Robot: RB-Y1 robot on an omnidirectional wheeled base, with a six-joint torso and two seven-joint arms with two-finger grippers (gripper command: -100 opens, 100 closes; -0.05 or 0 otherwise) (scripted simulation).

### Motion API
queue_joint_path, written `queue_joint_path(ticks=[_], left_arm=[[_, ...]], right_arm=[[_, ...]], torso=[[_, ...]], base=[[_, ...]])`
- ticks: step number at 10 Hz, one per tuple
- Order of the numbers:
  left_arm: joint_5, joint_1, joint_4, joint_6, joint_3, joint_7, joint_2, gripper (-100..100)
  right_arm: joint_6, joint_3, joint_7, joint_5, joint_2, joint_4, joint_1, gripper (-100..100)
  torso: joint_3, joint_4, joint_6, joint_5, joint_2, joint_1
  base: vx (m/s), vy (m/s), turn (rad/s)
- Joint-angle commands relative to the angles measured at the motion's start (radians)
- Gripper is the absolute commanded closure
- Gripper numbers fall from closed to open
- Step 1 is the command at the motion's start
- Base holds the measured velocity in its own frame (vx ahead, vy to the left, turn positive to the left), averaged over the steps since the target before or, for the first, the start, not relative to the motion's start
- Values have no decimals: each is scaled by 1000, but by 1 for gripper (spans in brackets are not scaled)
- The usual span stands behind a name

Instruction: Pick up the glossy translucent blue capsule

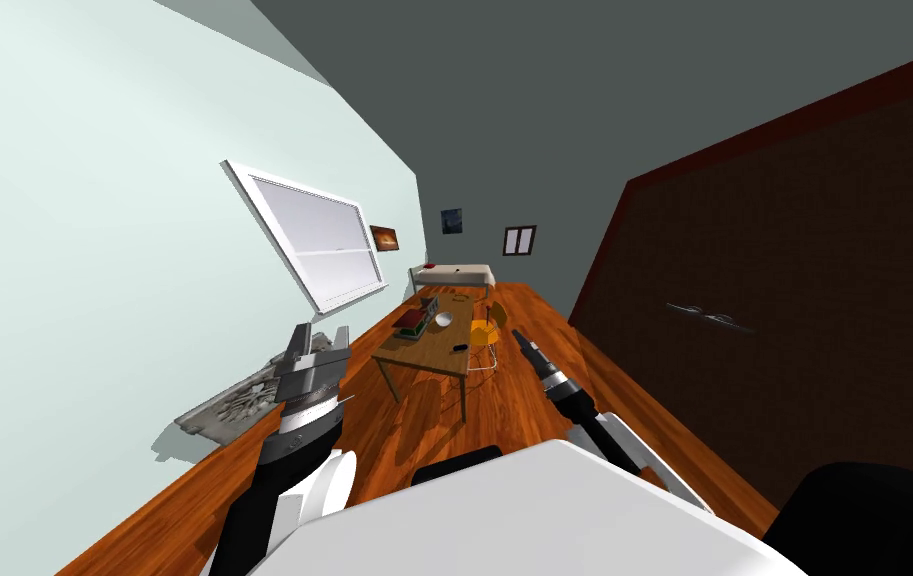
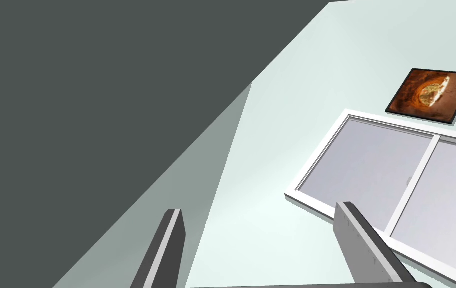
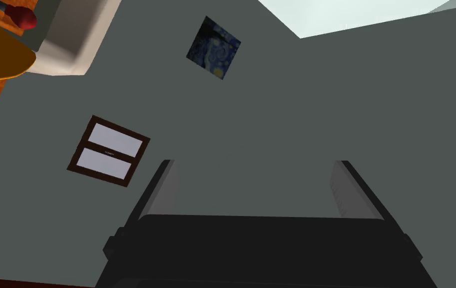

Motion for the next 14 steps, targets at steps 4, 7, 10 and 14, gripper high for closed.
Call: queue_joint_path(ticks=[4, 7, 10, 14], left_arm=[[0, 0, 0, 0, 0, 0, 0, 0], [0, 0, 0, 0, 0, 0, 0, 0], [0, 0, 0, 0, 0, 0, 0, 0], [0, 0, 0, 0, 0, 0, 0, 0]], right_arm=[[25, 4, 11, 121, -73, 99, 19, -100], [36, 5, 13, 193, -105, 137, 29, -100], [60, 10, 18, 283, -168, 215, 51, -100], [83, 17, 23, 393, -231, 282, 72, -100]], torso=[[0, 0, 0, 0, -1, -1], [0, 0, 0, 0, -1, 1], [-1, 0, 1, 0, -1, 0], [-1, 0, 0, 0, -2, 0]], base=[[-35, 26, 103], [-30, 36, 109], [-24, 42, 145], [-8, 47, 138]])
